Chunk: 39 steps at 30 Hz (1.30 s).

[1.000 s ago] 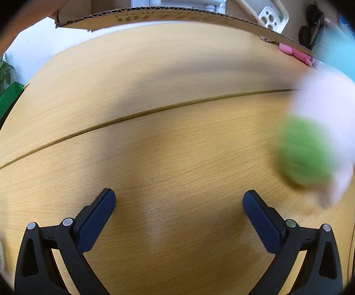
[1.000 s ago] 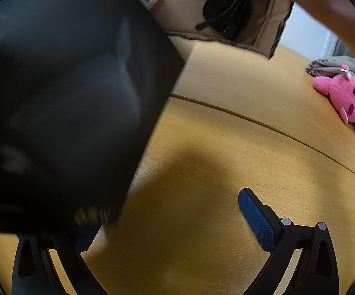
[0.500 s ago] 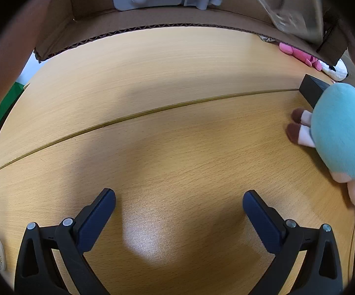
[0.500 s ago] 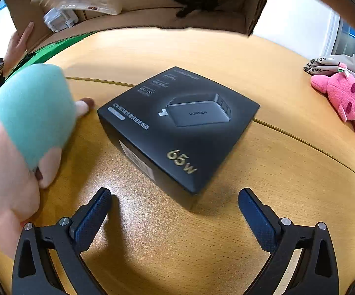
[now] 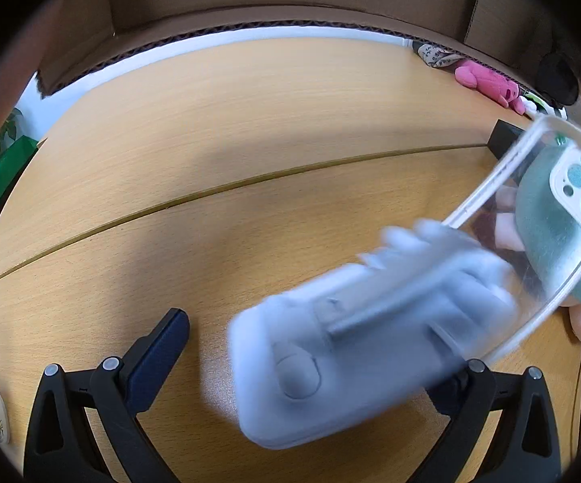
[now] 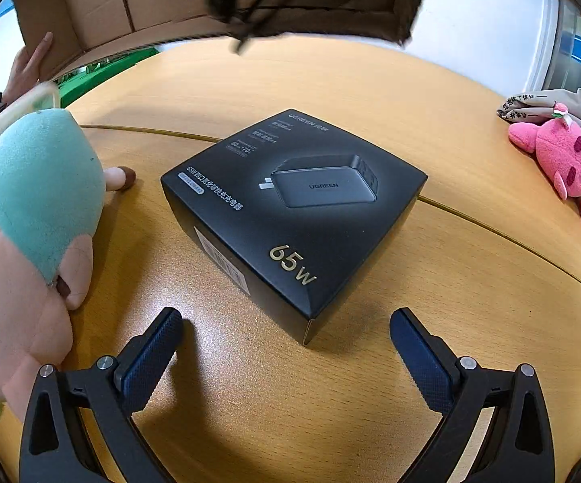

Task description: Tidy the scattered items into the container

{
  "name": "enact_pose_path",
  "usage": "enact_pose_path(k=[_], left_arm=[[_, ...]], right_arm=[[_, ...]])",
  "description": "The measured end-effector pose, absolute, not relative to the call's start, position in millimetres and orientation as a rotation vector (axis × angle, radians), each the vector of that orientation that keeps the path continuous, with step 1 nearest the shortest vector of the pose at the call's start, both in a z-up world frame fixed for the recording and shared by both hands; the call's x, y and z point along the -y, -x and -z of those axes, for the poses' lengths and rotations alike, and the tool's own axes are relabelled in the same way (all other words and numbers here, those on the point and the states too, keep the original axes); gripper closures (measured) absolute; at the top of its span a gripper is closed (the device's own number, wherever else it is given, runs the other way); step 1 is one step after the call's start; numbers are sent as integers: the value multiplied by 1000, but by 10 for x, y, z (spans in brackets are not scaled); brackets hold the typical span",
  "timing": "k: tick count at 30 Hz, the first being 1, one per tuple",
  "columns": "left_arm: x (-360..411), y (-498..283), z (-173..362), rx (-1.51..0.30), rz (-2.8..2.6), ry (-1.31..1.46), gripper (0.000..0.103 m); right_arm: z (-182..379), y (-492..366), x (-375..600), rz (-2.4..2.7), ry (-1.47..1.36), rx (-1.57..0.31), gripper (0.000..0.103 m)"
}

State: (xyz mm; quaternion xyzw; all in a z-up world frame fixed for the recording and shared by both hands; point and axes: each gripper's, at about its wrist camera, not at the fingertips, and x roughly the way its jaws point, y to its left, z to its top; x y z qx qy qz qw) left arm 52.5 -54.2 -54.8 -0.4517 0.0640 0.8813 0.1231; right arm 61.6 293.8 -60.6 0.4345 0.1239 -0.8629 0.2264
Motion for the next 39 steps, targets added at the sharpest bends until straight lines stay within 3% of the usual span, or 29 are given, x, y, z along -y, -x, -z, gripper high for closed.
enact_pose_path(k=[39], left_arm=[[558,-563,563,-187,-2573,1316,0]], right_arm=[[580,-914,-2803,2257,-1135,-413,0]])
